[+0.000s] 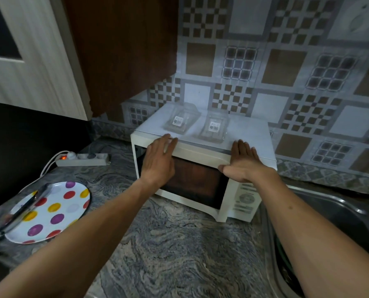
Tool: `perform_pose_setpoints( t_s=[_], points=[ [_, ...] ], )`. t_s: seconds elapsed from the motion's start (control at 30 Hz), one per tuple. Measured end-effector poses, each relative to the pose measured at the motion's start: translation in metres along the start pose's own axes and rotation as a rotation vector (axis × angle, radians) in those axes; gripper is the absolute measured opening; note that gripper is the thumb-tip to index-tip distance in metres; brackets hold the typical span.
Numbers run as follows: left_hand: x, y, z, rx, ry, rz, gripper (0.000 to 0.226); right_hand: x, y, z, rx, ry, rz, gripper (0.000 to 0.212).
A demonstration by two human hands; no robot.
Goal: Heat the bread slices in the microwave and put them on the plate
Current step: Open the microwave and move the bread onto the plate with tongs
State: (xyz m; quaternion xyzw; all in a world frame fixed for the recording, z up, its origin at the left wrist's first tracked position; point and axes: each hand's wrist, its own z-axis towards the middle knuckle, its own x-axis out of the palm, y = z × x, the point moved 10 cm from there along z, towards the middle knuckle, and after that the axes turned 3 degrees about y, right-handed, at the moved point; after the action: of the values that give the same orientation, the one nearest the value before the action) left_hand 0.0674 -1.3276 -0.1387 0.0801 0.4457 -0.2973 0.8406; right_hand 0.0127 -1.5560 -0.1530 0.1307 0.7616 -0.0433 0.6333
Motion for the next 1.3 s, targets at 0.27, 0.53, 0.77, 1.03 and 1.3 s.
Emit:
perform_pose_setpoints(
  t_s=[0.27, 0.53, 0.77, 1.03, 1.3],
  points=[
    [0.008, 0.002, -0.014, 0.109, 0.117, -0.062, 0.071, 0.006, 0.006, -0.013, 0.006, -0.041, -0.001, 0.095],
    [-0.011, 0.016, -0.026, 0.157, 0.234, -0.113, 0.07, 0.022, 0.03, -0.062, 0.029, -0.085, 0.068, 0.086],
    [-0.026, 0.028, -0.043, 0.151, 0.491, -0.048, 0.073, 0.038, 0.074, -0.116, 0.065, -0.127, 0.091, 0.086],
    [-0.052, 0.041, -0.051, 0.135, 0.647, -0.032, 0.06, 0.05, 0.137, -0.167, 0.019, -0.146, 0.074, 0.086],
    [-0.077, 0.066, -0.055, 0.012, 0.684, -0.139, 0.059, 0.062, 0.202, -0.206, -0.161, -0.04, 0.07, 0.092]
  ],
)
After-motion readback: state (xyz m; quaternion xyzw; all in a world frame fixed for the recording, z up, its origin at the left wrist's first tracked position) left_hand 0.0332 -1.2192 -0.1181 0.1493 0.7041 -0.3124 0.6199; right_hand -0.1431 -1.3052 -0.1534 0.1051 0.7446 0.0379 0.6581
